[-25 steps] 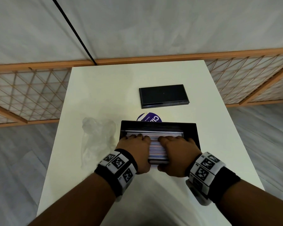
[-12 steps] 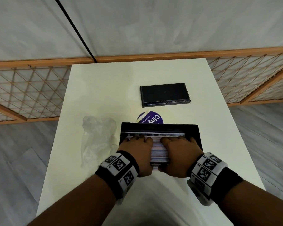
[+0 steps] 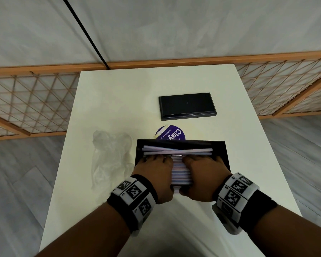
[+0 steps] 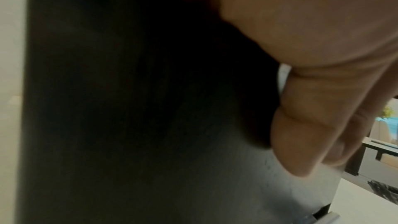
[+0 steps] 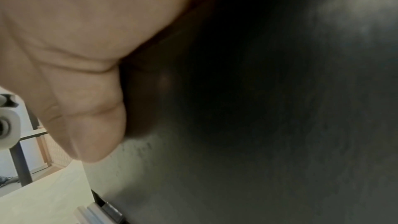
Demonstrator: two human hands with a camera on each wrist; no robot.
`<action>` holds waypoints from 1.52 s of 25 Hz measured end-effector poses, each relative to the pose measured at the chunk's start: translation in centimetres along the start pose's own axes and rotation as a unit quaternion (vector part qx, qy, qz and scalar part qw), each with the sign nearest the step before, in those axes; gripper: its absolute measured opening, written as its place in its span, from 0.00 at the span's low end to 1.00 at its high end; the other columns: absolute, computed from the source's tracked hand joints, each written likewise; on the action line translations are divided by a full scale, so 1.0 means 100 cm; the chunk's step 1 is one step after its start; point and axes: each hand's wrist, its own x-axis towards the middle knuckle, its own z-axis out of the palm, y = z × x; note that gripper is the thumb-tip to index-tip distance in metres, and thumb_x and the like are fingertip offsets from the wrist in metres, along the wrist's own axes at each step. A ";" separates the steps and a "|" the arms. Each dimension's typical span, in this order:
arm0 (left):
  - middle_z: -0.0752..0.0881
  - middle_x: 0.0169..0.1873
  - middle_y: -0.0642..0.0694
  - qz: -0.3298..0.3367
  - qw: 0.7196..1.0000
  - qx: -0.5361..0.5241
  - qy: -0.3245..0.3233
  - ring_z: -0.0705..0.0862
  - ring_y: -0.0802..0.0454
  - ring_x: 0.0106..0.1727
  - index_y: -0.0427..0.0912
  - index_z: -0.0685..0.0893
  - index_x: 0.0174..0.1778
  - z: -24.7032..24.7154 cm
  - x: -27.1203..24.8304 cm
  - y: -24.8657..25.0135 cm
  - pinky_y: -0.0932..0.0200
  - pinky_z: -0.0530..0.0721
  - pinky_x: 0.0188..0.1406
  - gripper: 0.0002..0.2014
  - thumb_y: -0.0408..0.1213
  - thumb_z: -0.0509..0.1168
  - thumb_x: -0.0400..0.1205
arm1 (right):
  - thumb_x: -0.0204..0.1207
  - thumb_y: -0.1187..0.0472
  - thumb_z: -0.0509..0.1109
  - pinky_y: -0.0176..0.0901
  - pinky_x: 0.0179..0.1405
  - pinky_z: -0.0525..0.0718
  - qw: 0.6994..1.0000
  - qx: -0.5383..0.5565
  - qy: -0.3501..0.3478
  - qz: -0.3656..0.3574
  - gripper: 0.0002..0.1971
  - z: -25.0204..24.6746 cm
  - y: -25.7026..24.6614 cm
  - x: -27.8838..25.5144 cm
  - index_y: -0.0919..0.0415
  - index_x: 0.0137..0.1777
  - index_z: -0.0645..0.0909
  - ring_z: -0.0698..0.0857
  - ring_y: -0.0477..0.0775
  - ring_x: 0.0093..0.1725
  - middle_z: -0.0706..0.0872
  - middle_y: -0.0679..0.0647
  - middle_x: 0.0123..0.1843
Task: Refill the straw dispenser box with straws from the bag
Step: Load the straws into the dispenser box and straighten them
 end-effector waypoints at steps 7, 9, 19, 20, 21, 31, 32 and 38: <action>0.71 0.70 0.45 -0.005 1.000 0.020 -0.004 0.76 0.44 0.70 0.47 0.71 0.74 -0.007 -0.005 0.002 0.43 0.77 0.73 0.32 0.53 0.70 0.76 | 0.60 0.29 0.70 0.60 0.72 0.69 1.000 -0.026 0.005 0.004 0.40 -0.002 -0.001 -0.002 0.44 0.72 0.72 0.74 0.59 0.72 0.74 0.49 0.71; 0.74 0.69 0.45 0.002 1.000 0.031 0.004 0.77 0.44 0.69 0.48 0.71 0.73 -0.008 -0.006 0.003 0.43 0.77 0.72 0.30 0.53 0.69 0.77 | 0.61 0.30 0.70 0.59 0.70 0.71 0.999 -0.040 0.003 0.000 0.37 -0.003 -0.002 -0.002 0.44 0.70 0.73 0.75 0.59 0.70 0.76 0.49 0.69; 0.77 0.69 0.48 -0.007 1.000 0.015 0.002 0.77 0.45 0.71 0.49 0.73 0.72 -0.006 -0.007 0.001 0.45 0.74 0.75 0.29 0.52 0.69 0.76 | 0.61 0.32 0.72 0.57 0.75 0.71 1.000 -0.012 0.003 0.010 0.35 -0.002 -0.002 -0.001 0.46 0.67 0.74 0.79 0.56 0.69 0.81 0.45 0.67; 0.75 0.70 0.47 -0.008 1.000 0.015 0.001 0.76 0.44 0.71 0.49 0.73 0.72 -0.006 -0.007 0.001 0.45 0.75 0.75 0.29 0.52 0.70 0.76 | 0.61 0.32 0.72 0.57 0.74 0.71 1.000 -0.015 0.001 0.009 0.35 -0.002 -0.002 -0.001 0.46 0.67 0.75 0.79 0.56 0.69 0.80 0.46 0.67; 0.72 0.70 0.45 -0.008 1.000 0.016 0.001 0.75 0.44 0.71 0.48 0.73 0.73 -0.007 -0.008 0.001 0.44 0.76 0.73 0.29 0.52 0.70 0.76 | 0.61 0.31 0.71 0.58 0.72 0.72 1.000 -0.022 -0.002 0.007 0.34 -0.002 -0.002 -0.001 0.45 0.66 0.76 0.78 0.57 0.68 0.79 0.47 0.67; 0.82 0.67 0.51 -0.002 1.000 -0.008 0.017 0.80 0.46 0.69 0.51 0.74 0.72 -0.002 -0.007 -0.002 0.47 0.77 0.73 0.29 0.52 0.70 0.74 | 0.63 0.36 0.73 0.53 0.73 0.74 1.000 -0.008 0.020 -0.003 0.32 -0.004 -0.004 -0.003 0.47 0.67 0.75 0.82 0.56 0.66 0.83 0.47 0.64; 0.82 0.66 0.50 -0.003 1.000 -0.003 0.015 0.81 0.46 0.68 0.51 0.74 0.71 -0.003 -0.007 -0.001 0.46 0.78 0.72 0.28 0.52 0.69 0.75 | 0.63 0.35 0.72 0.54 0.73 0.73 1.000 -0.015 0.020 -0.001 0.32 -0.005 -0.004 -0.004 0.47 0.66 0.76 0.81 0.57 0.66 0.82 0.47 0.64; 0.78 0.67 0.49 0.007 1.000 0.012 0.014 0.80 0.45 0.68 0.49 0.73 0.71 -0.008 -0.013 0.001 0.47 0.79 0.69 0.27 0.49 0.70 0.77 | 0.65 0.36 0.70 0.53 0.67 0.77 1.000 -0.026 -0.003 0.000 0.27 -0.004 -0.004 -0.004 0.47 0.61 0.79 0.84 0.56 0.62 0.85 0.46 0.59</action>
